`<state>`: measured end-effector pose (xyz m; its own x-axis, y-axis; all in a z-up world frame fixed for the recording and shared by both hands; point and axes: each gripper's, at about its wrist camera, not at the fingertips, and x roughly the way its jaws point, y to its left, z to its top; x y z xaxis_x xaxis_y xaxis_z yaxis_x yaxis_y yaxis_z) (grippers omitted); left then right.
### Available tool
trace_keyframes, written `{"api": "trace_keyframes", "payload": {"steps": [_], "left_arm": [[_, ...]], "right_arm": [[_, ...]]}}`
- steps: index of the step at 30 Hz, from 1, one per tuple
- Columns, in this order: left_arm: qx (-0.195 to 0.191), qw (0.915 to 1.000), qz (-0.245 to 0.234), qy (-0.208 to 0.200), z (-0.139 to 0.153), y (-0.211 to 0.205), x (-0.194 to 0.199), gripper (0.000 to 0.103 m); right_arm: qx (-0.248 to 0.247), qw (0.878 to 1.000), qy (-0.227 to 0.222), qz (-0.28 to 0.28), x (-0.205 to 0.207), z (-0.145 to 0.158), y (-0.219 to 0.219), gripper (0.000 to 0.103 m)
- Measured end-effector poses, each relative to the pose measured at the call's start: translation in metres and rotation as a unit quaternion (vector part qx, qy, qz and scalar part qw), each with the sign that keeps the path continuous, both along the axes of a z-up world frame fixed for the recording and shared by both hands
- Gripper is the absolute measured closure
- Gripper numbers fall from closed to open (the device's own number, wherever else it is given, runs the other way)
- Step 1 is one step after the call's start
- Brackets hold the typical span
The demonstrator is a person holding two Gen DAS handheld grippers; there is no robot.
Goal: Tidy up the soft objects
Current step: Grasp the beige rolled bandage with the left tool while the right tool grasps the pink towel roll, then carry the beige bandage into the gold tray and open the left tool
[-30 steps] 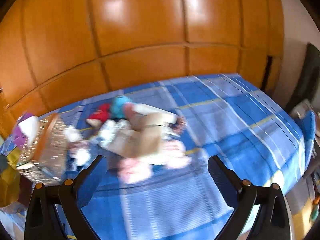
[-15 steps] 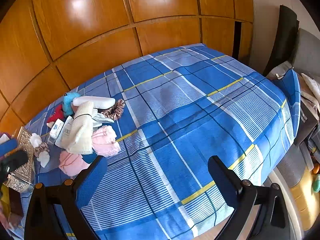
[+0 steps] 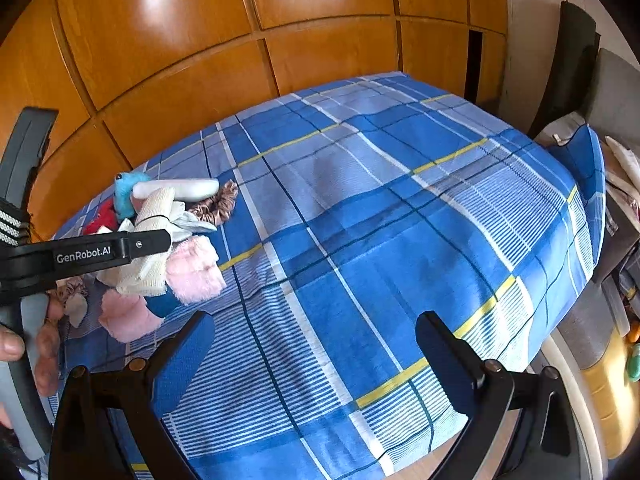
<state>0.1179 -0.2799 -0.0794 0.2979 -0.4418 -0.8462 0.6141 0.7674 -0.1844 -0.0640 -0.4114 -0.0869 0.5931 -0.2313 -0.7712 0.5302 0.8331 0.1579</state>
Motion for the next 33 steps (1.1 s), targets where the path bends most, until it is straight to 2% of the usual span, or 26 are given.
{"api": "trace_keyframes", "payload": {"steps": [6,9,12,15,17,19,21,24,25,26,27,28,33], "left_arm": [[-0.031,0.9986,0.0,-0.043,0.025,0.034,-0.016,0.06],[-0.039,0.9981,0.002,-0.047,0.033,0.05,-0.015,0.06],[-0.04,0.9981,0.009,-0.046,0.038,0.065,-0.011,0.06],[-0.047,0.9973,0.02,-0.052,0.045,0.082,-0.011,0.06],[-0.051,0.9966,0.027,-0.059,0.051,0.091,-0.011,0.06],[-0.047,0.9962,0.029,-0.067,0.054,0.095,-0.011,0.06],[-0.049,0.9956,0.033,-0.073,0.059,0.1,-0.011,0.06],[-0.05,0.9949,0.04,-0.078,0.064,0.107,-0.009,0.06],[-0.046,0.9949,0.043,-0.078,0.066,0.108,-0.007,0.06],[-0.045,0.9949,0.045,-0.077,0.068,0.109,-0.004,0.06],[-0.046,0.9948,0.049,-0.076,0.072,0.111,0.0,0.06],[-0.048,0.9946,0.053,-0.076,0.075,0.113,0.005,0.06],[-0.051,0.9908,0.085,-0.092,0.103,0.126,0.043,0.06]], "right_arm": [[0.018,1.0,0.0,0.014,0.004,-0.008,0.004,0.001],[0.035,0.998,-0.005,0.047,0.009,-0.011,0.015,0.002],[0.06,0.995,-0.005,0.085,0.017,-0.014,0.03,0.009],[0.095,0.988,-0.018,0.122,0.027,-0.013,0.045,0.015],[0.111,0.983,-0.028,0.144,0.04,-0.01,0.057,0.015],[0.11,0.979,-0.032,0.169,0.054,-0.006,0.07,0.015],[0.087,0.977,-0.028,0.192,0.073,-0.004,0.086,0.015],[0.076,0.976,-0.001,0.206,0.1,-0.017,0.1,0.015],[0.064,0.977,0.015,0.204,0.109,-0.024,0.106,0.024],[0.059,0.977,0.024,0.201,0.115,-0.029,0.107,0.038],[0.065,0.978,0.028,0.197,0.118,-0.033,0.107,0.061],[0.079,0.979,0.029,0.188,0.12,-0.04,0.105,0.064],[0.077,0.979,0.014,0.189,0.116,-0.042,0.106,0.065]]}}
